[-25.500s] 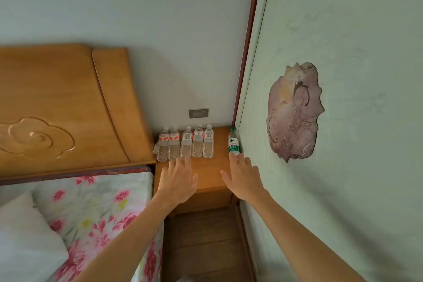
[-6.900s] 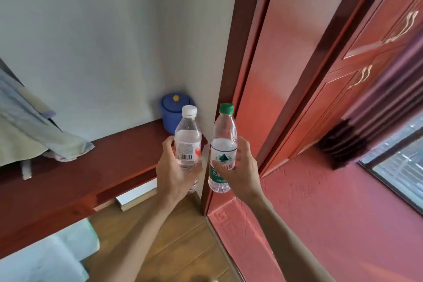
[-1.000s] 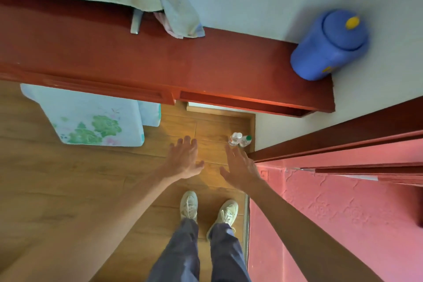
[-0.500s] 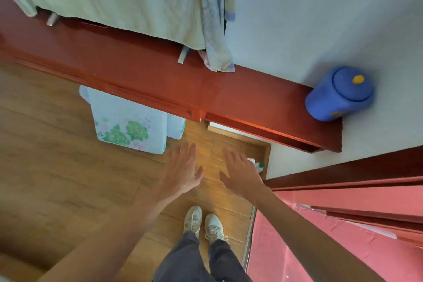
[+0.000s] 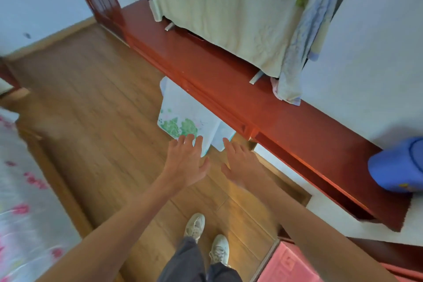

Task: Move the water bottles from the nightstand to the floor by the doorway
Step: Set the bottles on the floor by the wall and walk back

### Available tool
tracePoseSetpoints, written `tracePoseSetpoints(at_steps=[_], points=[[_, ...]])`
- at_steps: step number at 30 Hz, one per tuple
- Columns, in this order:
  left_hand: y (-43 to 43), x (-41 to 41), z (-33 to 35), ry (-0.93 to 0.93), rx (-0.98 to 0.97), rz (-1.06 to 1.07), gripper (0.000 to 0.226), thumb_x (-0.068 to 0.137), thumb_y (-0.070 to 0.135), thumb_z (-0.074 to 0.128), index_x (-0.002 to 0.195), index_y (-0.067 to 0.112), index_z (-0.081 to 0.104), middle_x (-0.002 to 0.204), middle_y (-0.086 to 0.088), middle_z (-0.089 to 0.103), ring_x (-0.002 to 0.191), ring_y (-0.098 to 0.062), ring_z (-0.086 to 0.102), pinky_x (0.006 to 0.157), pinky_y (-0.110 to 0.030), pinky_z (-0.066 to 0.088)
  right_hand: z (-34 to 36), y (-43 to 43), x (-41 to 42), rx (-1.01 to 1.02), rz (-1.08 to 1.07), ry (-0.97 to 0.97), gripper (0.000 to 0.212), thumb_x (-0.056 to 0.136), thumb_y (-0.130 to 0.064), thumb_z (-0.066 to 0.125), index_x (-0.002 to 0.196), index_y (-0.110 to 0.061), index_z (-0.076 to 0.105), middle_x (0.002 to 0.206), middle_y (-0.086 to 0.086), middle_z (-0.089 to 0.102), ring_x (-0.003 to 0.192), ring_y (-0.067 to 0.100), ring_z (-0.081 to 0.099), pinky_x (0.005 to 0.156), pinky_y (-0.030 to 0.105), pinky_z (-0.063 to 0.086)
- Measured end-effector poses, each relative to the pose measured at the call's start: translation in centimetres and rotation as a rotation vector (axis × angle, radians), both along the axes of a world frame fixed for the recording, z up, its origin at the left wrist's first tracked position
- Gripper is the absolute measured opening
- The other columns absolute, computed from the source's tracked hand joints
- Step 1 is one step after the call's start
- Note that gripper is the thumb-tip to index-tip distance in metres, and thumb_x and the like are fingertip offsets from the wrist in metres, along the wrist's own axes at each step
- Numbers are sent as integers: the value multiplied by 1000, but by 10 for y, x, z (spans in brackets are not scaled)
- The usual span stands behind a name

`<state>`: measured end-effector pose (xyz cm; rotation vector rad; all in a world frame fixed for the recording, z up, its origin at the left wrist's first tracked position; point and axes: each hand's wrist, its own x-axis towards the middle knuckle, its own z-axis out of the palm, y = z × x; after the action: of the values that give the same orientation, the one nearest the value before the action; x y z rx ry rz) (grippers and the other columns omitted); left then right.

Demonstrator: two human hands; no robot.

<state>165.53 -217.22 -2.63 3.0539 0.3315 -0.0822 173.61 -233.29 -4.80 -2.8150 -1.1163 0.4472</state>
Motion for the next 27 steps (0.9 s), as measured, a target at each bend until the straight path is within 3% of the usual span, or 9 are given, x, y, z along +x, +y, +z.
tracePoseSetpoints(at_steps=[5, 11, 16, 27], points=[[43, -29, 18, -19, 6, 235, 67, 84, 48, 46, 140, 13, 42, 139, -10, 50, 121, -30, 50, 96, -43, 40, 17, 62, -3, -31, 182, -47, 66, 100, -41, 36, 153, -13, 9, 147, 8, 35, 131, 29, 38, 96, 42, 45], [105, -65, 38, -48, -5, 390, 70, 77, 53, 26, 131, 14, 48, 128, -9, 55, 114, -31, 53, 91, -42, 41, 43, 134, -12, 33, 298, -84, 64, 97, -38, 41, 151, -13, 17, 141, 6, 40, 124, 27, 41, 88, 42, 49], [172, -94, 45, -65, 15, 472, 49, 84, 46, 47, 122, 14, 52, 124, -9, 55, 111, -32, 53, 90, -43, 43, 64, 207, -27, 58, 380, -132, 63, 97, -38, 40, 150, -13, 19, 141, 6, 41, 123, 28, 43, 87, 43, 49], [341, -172, 54, -95, 3, 600, 52, 88, 45, 46, 130, 15, 45, 133, -9, 50, 120, -28, 49, 97, -44, 43, 99, 380, -83, 148, 481, -117, 63, 98, -47, 42, 150, -19, 22, 147, 0, 39, 129, 20, 43, 101, 34, 43]])
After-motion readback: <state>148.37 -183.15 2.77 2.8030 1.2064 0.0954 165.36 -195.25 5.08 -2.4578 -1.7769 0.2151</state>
